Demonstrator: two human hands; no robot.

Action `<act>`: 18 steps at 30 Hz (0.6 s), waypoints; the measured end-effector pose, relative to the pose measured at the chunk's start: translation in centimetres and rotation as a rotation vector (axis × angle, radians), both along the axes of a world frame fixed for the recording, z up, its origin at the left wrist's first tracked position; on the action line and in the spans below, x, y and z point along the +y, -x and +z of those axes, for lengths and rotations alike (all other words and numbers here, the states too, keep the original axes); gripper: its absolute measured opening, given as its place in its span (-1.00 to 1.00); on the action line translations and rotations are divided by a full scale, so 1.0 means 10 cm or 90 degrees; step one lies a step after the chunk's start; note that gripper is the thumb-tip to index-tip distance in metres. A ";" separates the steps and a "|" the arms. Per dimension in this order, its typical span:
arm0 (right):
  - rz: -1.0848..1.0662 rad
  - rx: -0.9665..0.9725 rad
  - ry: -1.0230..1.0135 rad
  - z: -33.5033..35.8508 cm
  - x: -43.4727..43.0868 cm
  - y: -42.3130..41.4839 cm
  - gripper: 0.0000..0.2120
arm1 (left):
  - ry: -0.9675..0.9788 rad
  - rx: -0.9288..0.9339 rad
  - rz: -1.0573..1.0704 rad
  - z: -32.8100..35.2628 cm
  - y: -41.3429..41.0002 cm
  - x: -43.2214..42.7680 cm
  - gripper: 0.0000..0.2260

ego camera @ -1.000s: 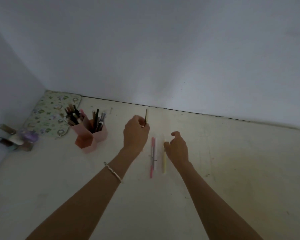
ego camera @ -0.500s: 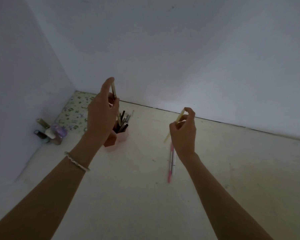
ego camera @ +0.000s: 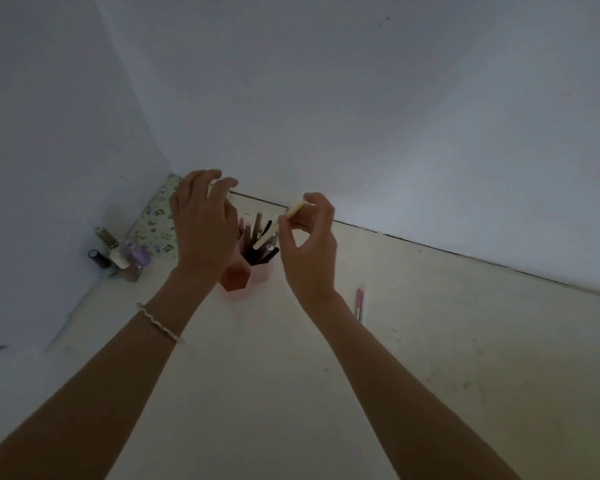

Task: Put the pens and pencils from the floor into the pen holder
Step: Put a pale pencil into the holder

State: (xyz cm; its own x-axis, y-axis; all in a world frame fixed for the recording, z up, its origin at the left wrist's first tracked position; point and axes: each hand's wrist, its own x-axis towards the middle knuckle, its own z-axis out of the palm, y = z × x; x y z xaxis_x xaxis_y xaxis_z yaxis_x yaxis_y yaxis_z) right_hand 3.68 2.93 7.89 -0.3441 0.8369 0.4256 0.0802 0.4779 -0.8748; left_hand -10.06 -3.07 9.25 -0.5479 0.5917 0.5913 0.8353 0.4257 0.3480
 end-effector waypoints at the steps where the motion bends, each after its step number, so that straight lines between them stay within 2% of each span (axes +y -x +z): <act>1: 0.004 -0.036 -0.019 -0.05 -0.01 0.08 -0.64 | -0.001 -0.024 -0.004 0.02 0.00 -0.01 -0.67; 5: -0.019 -0.261 -0.257 -0.35 -0.03 0.13 -0.83 | -0.003 -0.078 -0.019 0.03 -0.12 -0.03 -0.66; 6: -0.028 -0.273 -0.277 -0.40 -0.02 0.09 -0.84 | -0.022 -0.077 -0.025 0.03 -0.17 -0.02 -0.66; 9: -0.135 -0.188 -0.221 -0.44 0.09 -0.12 -0.75 | -0.092 -0.070 -0.066 -0.02 -0.45 0.04 -0.73; 11: -0.217 -0.158 -0.183 -0.40 0.24 -0.34 -0.71 | -0.075 -0.116 -0.127 -0.12 -0.77 0.14 -0.79; 12: -0.243 -0.156 -0.162 -0.37 0.32 -0.47 -0.70 | -0.026 -0.164 -0.156 -0.18 -0.96 0.21 -0.80; 15: -0.282 -0.162 -0.093 -0.33 0.47 -0.80 -0.66 | 0.226 -0.325 -0.190 -0.51 -1.51 0.37 -0.86; 18: -0.318 -0.177 -0.052 -0.36 0.51 -1.12 -0.67 | 0.363 -0.394 -0.186 -0.81 -1.91 0.45 -0.82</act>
